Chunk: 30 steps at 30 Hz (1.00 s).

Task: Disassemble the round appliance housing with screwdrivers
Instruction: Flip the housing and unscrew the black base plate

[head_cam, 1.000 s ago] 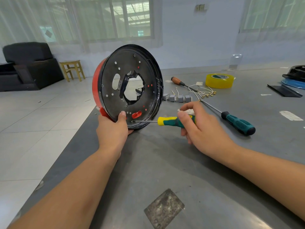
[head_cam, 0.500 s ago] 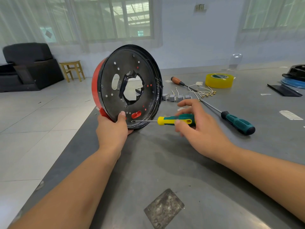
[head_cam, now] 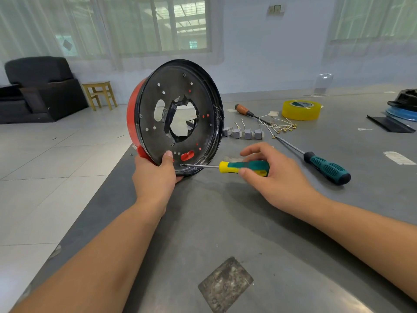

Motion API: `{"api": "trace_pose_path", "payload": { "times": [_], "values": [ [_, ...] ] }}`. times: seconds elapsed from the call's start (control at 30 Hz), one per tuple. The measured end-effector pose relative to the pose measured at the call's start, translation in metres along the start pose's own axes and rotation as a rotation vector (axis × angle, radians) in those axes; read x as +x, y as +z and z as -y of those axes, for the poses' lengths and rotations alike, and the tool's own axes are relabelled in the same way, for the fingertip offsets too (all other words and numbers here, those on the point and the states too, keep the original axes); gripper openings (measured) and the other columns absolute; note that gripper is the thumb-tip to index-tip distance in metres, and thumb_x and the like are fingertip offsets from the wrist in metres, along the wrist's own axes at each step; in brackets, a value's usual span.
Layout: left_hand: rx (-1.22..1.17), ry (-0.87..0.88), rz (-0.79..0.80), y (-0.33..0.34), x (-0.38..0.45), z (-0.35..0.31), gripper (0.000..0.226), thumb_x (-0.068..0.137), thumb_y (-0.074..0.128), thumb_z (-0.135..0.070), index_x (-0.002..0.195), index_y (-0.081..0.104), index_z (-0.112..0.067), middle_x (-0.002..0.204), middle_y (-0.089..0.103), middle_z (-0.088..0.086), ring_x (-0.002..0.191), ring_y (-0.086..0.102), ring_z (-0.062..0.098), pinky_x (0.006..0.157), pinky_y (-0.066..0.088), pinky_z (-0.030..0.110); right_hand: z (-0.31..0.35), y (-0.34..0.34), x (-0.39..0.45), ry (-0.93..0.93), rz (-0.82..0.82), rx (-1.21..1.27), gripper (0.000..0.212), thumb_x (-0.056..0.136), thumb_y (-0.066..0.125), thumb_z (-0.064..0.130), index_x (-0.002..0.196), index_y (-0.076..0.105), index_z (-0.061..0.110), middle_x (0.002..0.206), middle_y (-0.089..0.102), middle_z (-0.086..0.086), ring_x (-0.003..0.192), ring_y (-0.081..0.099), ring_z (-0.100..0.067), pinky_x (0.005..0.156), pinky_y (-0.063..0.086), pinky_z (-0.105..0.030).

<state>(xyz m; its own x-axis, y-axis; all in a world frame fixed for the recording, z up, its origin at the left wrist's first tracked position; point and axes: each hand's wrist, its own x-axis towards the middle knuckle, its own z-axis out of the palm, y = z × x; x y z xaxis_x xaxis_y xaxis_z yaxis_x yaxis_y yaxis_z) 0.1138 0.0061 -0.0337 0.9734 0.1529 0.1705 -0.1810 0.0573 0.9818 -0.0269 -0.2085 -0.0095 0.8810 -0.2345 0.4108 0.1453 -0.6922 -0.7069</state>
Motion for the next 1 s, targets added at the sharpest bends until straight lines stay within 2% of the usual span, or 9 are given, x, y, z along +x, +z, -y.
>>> {"api": "trace_pose_path", "payload": {
  "times": [0.07, 0.2, 0.3, 0.47, 0.67, 0.8, 0.87, 0.93, 1.0],
  "values": [
    [-0.002, -0.003, 0.002, 0.000, -0.001, 0.000, 0.031, 0.098, 0.070, -0.028, 0.126, 0.055, -0.030, 0.119, 0.071, -0.005, 0.103, 0.075, 0.027, 0.086, 0.065, 0.049, -0.003, -0.002, 0.001, -0.005, 0.006, -0.024, 0.033, 0.087, 0.077, 0.015, 0.107, 0.065, 0.038, 0.110, 0.064, 0.021, 0.103, 0.052, 0.012, 0.076, 0.037, 0.001],
    [-0.022, -0.009, 0.008, 0.000, -0.001, -0.001, 0.030, 0.100, 0.069, -0.024, 0.126, 0.055, -0.030, 0.119, 0.071, -0.004, 0.101, 0.076, 0.025, 0.084, 0.066, 0.048, -0.007, -0.001, 0.003, 0.009, -0.001, -0.021, 0.034, 0.082, 0.081, 0.011, 0.102, 0.070, 0.037, 0.109, 0.065, 0.019, 0.105, 0.049, 0.014, 0.075, 0.035, 0.002],
    [-0.014, -0.017, 0.006, 0.001, -0.001, -0.001, 0.029, 0.100, 0.069, -0.024, 0.125, 0.055, -0.030, 0.121, 0.071, -0.003, 0.103, 0.075, 0.027, 0.087, 0.065, 0.049, -0.009, -0.001, 0.005, 0.032, -0.015, 0.029, 0.035, 0.082, 0.079, 0.010, 0.099, 0.070, 0.038, 0.106, 0.067, 0.018, 0.098, 0.055, 0.008, 0.071, 0.040, -0.001],
    [-0.028, -0.026, -0.005, 0.001, -0.003, -0.004, 0.025, 0.101, 0.070, -0.021, 0.103, 0.052, -0.038, 0.114, 0.067, -0.008, 0.096, 0.075, 0.021, 0.075, 0.068, 0.043, -0.010, -0.003, 0.007, 0.136, -0.034, 0.135, 0.034, 0.078, 0.078, 0.006, 0.092, 0.073, 0.036, 0.095, 0.069, 0.014, 0.073, 0.059, -0.004, 0.063, 0.047, -0.016],
    [-0.060, -0.086, -0.006, 0.001, -0.005, -0.008, 0.030, 0.101, 0.069, -0.020, 0.127, 0.055, -0.022, 0.126, 0.068, 0.001, 0.100, 0.076, 0.025, 0.076, 0.068, 0.045, -0.012, -0.008, 0.009, 0.207, -0.036, 0.223, 0.033, 0.077, 0.079, 0.004, 0.091, 0.075, 0.033, 0.102, 0.069, 0.017, 0.076, 0.063, 0.002, 0.066, 0.051, -0.012],
    [-0.145, -0.124, -0.012, 0.000, -0.004, -0.011, 0.037, 0.099, 0.070, -0.020, 0.132, 0.053, -0.019, 0.131, 0.066, 0.004, 0.107, 0.073, 0.027, 0.072, 0.067, 0.045, -0.014, -0.012, 0.011, 0.242, -0.039, 0.331, 0.037, 0.076, 0.077, -0.001, 0.087, 0.077, 0.034, 0.095, 0.071, 0.022, 0.079, 0.064, -0.003, 0.081, 0.055, -0.028],
    [-0.176, -0.152, -0.024, -0.002, -0.005, -0.014, 0.040, 0.097, 0.069, -0.023, 0.131, 0.046, -0.021, 0.131, 0.061, 0.004, 0.109, 0.071, 0.029, 0.069, 0.067, 0.044, -0.015, -0.013, 0.011, 0.254, -0.045, 0.415, 0.039, 0.077, 0.075, -0.007, 0.086, 0.078, 0.031, 0.096, 0.071, 0.015, 0.079, 0.061, -0.011, 0.084, 0.056, -0.036],
    [-0.186, -0.191, -0.019, -0.006, -0.005, -0.017, 0.041, 0.096, 0.066, -0.030, 0.127, 0.039, -0.024, 0.127, 0.057, 0.005, 0.103, 0.074, 0.030, 0.065, 0.066, 0.042, -0.015, -0.014, 0.011, 0.258, -0.051, 0.509, 0.042, 0.077, 0.073, -0.012, 0.083, 0.079, 0.030, 0.096, 0.070, 0.006, 0.077, 0.057, -0.015, 0.081, 0.054, -0.038],
    [-0.189, -0.236, 0.009, -0.011, -0.005, -0.023, 0.041, 0.097, 0.064, -0.040, 0.123, 0.036, -0.026, 0.122, 0.056, 0.005, 0.083, 0.080, 0.030, 0.062, 0.066, 0.042, -0.017, -0.014, 0.012, 0.249, -0.048, 0.573, 0.044, 0.079, 0.071, -0.014, 0.082, 0.080, 0.029, 0.095, 0.070, 0.002, 0.075, 0.056, -0.016, 0.079, 0.052, -0.038]
  ]
}}
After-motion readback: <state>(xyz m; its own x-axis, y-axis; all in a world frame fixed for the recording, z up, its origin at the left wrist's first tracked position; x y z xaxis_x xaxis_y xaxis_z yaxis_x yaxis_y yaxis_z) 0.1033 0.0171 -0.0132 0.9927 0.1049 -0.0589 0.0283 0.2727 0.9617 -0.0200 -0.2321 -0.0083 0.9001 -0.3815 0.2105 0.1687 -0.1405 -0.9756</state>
